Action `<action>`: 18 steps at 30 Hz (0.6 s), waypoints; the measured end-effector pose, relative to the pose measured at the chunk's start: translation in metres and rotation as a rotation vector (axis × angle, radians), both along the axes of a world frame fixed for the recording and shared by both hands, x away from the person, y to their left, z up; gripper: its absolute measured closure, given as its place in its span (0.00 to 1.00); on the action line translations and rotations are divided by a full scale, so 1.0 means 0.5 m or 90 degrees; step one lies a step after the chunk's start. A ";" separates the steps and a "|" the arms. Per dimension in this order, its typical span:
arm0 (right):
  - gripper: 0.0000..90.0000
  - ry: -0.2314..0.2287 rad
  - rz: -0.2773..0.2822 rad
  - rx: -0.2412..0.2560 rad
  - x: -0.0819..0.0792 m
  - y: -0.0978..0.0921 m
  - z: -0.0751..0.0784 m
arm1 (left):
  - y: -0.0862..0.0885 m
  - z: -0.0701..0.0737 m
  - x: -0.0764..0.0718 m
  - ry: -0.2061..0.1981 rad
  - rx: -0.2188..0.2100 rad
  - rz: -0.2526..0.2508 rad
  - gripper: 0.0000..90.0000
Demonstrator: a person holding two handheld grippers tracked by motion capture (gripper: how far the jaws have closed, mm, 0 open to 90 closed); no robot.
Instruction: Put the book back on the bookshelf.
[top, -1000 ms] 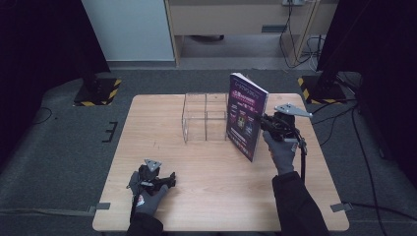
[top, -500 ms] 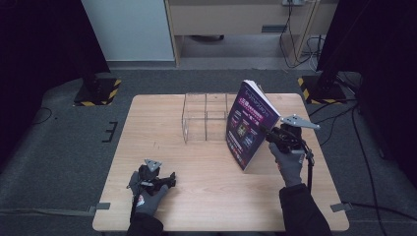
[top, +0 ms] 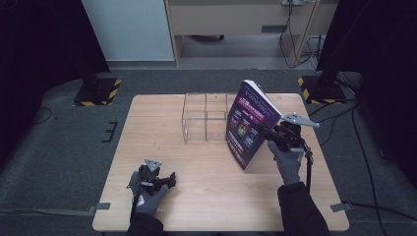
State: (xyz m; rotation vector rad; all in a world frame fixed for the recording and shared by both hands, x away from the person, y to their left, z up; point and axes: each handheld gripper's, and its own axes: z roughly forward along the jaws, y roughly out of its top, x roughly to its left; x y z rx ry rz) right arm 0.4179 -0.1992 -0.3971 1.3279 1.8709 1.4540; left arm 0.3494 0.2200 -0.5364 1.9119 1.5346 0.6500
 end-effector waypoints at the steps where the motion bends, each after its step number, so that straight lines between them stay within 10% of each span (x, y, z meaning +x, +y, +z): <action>1: 0.74 0.002 0.000 -0.001 0.002 0.001 0.000 | 0.000 0.000 0.000 0.000 0.000 0.000 0.06; 18: 0.92 -0.032 -0.008 -0.024 -0.012 0.031 0.019 | 0.000 0.000 0.000 0.000 0.000 -0.001 0.06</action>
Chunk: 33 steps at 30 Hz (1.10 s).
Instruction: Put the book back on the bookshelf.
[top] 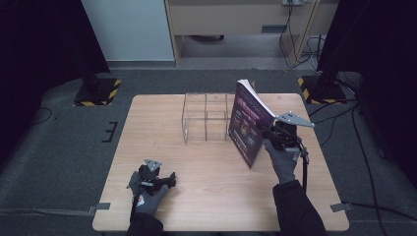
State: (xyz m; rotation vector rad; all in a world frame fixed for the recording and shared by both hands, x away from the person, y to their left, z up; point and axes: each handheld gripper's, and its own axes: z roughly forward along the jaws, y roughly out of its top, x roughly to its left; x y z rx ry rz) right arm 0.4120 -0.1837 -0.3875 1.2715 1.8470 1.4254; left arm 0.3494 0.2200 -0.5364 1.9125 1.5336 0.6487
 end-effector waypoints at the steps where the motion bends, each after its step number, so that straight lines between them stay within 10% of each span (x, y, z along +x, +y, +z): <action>1: 0.92 -0.007 -0.001 0.003 0.000 0.003 0.001 | 0.000 0.000 0.000 0.000 0.000 0.000 0.06; 17: 0.92 -0.065 -0.028 -0.014 0.049 0.030 0.036 | 0.000 0.000 0.000 0.001 0.000 -0.002 0.06; 33: 0.92 -0.088 -0.066 0.009 0.094 0.046 -0.019 | 0.000 0.000 0.000 0.001 -0.001 -0.002 0.06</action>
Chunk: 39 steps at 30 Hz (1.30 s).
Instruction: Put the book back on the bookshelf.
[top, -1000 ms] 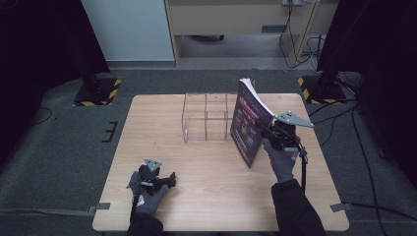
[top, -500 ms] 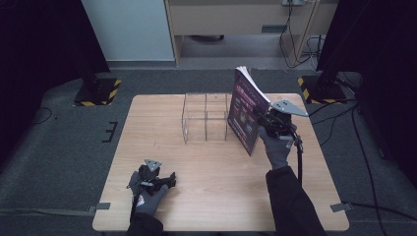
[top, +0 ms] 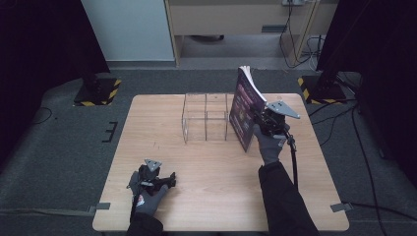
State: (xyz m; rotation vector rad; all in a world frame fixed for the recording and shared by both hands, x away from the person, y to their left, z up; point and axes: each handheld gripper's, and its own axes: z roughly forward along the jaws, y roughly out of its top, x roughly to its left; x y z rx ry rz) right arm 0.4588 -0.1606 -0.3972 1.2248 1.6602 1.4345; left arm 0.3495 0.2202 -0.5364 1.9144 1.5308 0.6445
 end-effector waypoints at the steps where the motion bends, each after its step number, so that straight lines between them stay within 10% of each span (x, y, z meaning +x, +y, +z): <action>1: 0.92 0.002 -0.002 0.001 0.000 0.000 -0.003 | 0.000 0.000 0.000 0.000 0.000 0.000 0.06; 24: 0.78 0.063 -0.020 -0.017 -0.005 -0.022 -0.021 | -0.001 0.000 0.000 0.001 0.001 0.000 0.06; 39: 0.31 0.055 0.004 0.002 -0.018 -0.043 -0.008 | -0.001 0.000 0.000 0.001 0.002 0.000 0.06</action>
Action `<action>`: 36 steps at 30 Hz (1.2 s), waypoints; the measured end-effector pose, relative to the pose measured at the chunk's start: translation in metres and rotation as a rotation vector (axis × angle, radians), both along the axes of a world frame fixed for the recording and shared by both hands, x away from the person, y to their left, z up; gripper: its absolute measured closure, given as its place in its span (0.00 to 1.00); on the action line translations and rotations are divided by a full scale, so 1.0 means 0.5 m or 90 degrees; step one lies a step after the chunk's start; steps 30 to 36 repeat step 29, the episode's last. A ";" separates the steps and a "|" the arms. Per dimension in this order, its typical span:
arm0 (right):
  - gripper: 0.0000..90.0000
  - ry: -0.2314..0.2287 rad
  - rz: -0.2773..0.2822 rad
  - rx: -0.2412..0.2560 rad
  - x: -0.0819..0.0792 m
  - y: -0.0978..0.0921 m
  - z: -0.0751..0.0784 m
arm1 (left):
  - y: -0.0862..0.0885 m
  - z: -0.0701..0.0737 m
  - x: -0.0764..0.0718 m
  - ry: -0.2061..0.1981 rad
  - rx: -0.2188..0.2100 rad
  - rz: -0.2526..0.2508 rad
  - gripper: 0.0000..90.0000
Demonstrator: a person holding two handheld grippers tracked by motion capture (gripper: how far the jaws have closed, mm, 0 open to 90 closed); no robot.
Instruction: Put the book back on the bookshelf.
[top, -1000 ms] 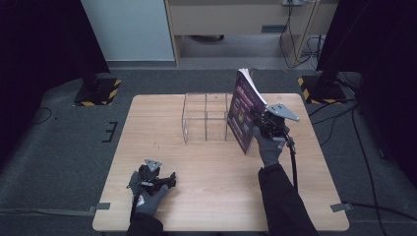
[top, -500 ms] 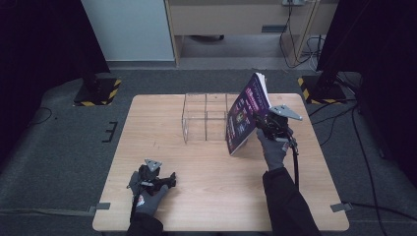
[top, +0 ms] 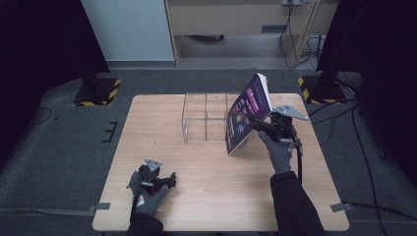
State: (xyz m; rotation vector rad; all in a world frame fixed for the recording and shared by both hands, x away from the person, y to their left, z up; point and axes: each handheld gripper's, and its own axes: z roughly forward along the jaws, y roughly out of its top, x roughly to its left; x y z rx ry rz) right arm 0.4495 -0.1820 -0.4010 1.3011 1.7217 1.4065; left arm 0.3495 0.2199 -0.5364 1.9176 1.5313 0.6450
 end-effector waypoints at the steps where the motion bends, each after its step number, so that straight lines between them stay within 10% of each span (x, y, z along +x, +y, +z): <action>1: 0.30 -0.003 0.002 0.003 -0.004 -0.003 0.002 | 0.000 0.000 0.000 0.000 0.000 0.000 0.06; 18: 0.16 0.024 0.088 -0.034 -0.120 -0.063 -0.045 | 0.000 0.000 0.000 0.000 0.000 0.000 0.05; 29: 0.15 0.089 0.053 -0.046 -0.153 -0.132 -0.152 | 0.000 0.000 0.001 0.001 -0.002 -0.001 0.05; 36: 0.15 0.089 0.053 -0.046 -0.153 -0.132 -0.152 | 0.000 0.000 0.001 0.001 -0.002 -0.001 0.05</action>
